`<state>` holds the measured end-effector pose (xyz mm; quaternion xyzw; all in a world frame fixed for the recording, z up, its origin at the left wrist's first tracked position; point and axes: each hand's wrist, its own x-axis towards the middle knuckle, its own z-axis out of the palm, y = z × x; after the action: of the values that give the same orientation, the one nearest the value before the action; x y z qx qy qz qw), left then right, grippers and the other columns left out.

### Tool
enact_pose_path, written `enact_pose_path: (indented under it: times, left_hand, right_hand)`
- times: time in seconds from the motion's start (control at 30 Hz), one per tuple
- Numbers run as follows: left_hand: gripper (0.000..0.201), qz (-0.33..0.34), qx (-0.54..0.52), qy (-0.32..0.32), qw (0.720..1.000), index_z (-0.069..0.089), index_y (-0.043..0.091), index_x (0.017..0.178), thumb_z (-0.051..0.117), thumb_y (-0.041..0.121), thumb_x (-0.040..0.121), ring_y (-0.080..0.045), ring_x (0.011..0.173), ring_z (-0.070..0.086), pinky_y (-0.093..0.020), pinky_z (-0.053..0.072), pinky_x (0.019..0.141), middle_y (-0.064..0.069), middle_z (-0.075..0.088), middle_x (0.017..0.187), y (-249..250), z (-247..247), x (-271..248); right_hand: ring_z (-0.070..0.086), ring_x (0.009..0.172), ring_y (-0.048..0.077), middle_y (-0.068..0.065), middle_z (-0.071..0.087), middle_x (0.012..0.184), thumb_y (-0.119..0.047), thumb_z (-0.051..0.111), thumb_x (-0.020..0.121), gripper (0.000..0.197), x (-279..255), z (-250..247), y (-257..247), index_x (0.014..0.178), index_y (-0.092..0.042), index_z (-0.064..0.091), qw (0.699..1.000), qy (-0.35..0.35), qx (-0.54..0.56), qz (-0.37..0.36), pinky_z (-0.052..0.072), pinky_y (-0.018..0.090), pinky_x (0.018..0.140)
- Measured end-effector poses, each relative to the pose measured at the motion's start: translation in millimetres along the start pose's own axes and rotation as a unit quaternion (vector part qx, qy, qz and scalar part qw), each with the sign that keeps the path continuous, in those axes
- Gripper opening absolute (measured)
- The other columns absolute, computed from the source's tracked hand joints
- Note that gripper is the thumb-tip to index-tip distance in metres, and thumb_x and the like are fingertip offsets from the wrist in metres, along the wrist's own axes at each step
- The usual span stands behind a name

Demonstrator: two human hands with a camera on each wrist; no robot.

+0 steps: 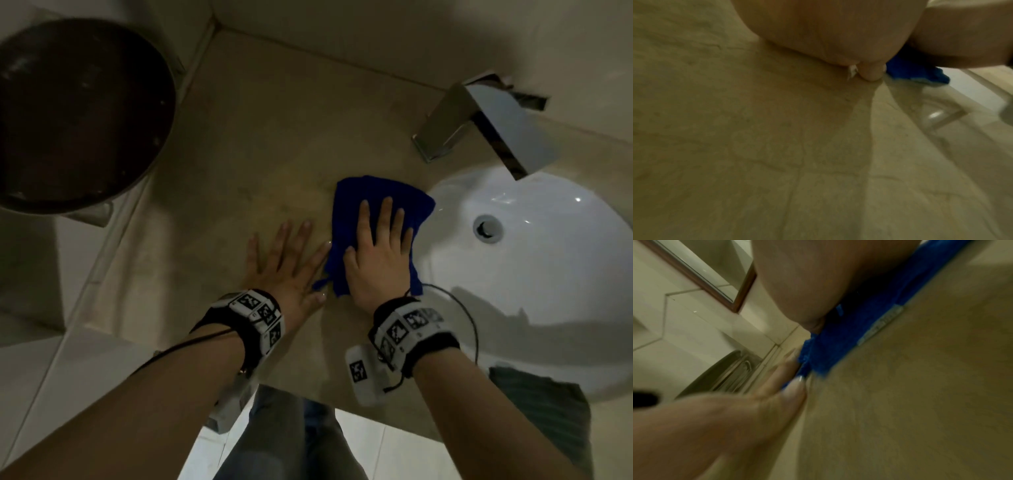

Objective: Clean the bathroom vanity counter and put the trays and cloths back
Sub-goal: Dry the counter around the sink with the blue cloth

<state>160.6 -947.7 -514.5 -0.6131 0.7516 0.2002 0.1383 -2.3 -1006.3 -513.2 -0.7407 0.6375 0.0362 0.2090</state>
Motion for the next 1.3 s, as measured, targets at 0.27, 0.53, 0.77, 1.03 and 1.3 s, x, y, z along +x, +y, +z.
enact_pose_path:
  times: [0.27, 0.53, 0.77, 1.03, 1.3]
  left_hand:
    - [0.076, 0.01, -0.009, 0.048, 0.999, -0.019, 0.038, 0.148, 0.023, 0.065, 0.09, -0.028, 0.143, -0.021, -0.064, -0.014, 0.107, -0.001, -0.032, 0.154, -3.3, 8.8, 1.8]
    - [0.076, 0.0, -0.005, 0.062, 0.998, -0.029, 0.04, 0.142, 0.015, 0.066, 0.087, -0.025, 0.14, -0.031, -0.065, -0.013, 0.107, 0.001, -0.041, 0.149, -2.6, 10.0, 1.4]
    - [0.078, 0.007, -0.013, 0.043, 0.999, -0.003, 0.037, 0.152, 0.028, 0.066, 0.086, -0.03, 0.146, -0.008, -0.065, -0.004, 0.109, -0.002, -0.015, 0.16, -3.4, 10.4, 1.5]
    - [0.082, 0.002, -0.042, 0.003, 0.999, -0.027, 0.04, 0.144, 0.034, 0.058, 0.092, -0.023, 0.14, -0.032, -0.061, -0.014, 0.11, 0.004, -0.039, 0.15, 1.3, -10.8, -1.5]
    - [0.115, -0.1, -0.024, 0.014, 0.995, -0.04, 0.023, 0.134, 0.047, 0.074, 0.079, -0.027, 0.143, -0.024, -0.059, -0.011, 0.112, -0.006, -0.036, 0.152, -12.1, -43.6, 55.3]
  right_hand:
    - [-0.006, 0.147, 0.033, 0.014, -0.012, 0.159, -0.035, 0.037, 0.096, 0.073, 95.6, -38.2, 6.0, 0.153, -0.018, -0.005, 0.998, 0.01, -0.003, 0.054, -0.003, 0.045, 0.119]
    - [-0.013, 0.145, 0.036, 0.016, -0.017, 0.158, -0.04, 0.025, 0.098, 0.068, -3.9, -6.6, 5.4, 0.153, -0.014, -0.007, 0.999, -0.007, 0.013, 0.05, -0.002, 0.046, 0.12]
    - [-0.012, 0.146, 0.033, 0.016, -0.015, 0.158, -0.043, 0.031, 0.098, 0.073, 65.3, -19.5, 6.3, 0.153, -0.014, -0.007, 0.997, 0.03, -0.011, 0.068, -0.007, 0.044, 0.119]
    - [-0.009, 0.146, 0.034, 0.016, -0.011, 0.159, -0.043, 0.029, 0.099, 0.07, 42.5, -12.6, -0.8, 0.153, -0.014, -0.003, 0.999, 0.041, 0.012, 0.026, -0.006, 0.045, 0.119]
    - [-0.012, 0.146, 0.031, 0.013, -0.015, 0.159, -0.04, 0.033, 0.1, 0.069, 23.8, -14.0, -7.2, 0.154, -0.017, -0.002, 0.998, 0.02, 0.051, 0.029, -0.007, 0.042, 0.119]
